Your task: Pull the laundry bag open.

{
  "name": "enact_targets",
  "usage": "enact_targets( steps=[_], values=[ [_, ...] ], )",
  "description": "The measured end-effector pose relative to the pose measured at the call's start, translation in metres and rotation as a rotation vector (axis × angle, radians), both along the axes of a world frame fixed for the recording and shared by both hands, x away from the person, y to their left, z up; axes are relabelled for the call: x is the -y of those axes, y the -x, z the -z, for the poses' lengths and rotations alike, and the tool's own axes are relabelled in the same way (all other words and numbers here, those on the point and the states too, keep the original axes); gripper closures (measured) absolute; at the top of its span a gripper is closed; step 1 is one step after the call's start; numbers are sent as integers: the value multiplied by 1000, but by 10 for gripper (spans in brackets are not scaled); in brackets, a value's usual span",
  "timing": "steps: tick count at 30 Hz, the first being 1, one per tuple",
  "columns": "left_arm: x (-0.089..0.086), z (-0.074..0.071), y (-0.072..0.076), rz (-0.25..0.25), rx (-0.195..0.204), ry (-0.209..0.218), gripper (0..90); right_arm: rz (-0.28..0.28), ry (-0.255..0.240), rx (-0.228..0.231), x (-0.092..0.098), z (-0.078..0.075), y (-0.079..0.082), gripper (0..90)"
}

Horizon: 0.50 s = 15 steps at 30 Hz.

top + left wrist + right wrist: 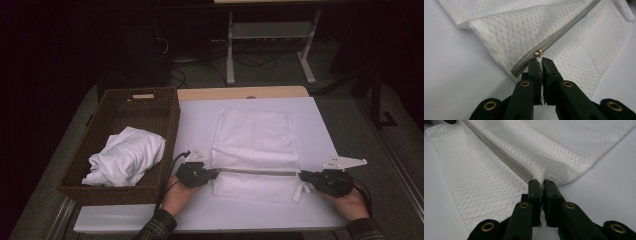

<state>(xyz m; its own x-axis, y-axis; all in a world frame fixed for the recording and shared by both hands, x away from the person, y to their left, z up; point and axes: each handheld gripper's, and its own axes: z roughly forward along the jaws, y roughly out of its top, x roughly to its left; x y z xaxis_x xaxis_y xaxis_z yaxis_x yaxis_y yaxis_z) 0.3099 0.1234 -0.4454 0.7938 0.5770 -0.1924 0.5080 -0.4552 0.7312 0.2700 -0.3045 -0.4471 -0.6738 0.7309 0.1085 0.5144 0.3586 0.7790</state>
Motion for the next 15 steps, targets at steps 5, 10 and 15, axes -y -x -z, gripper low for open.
enact_targets(
  steps=[5, 10, 15],
  values=[
    [-1, 1, -1, -13, 4, -3, 861, 7, 7, -5, 1, 1, -1, 843],
    [0, 2, -1, -20, 15, -3, 848, 9, 5, -13, 0, 2, -1, 824],
    [-2, 0, -4, -36, 17, 5, 640, 7, -27, -17, 2, 1, 0, 611]
  ],
)
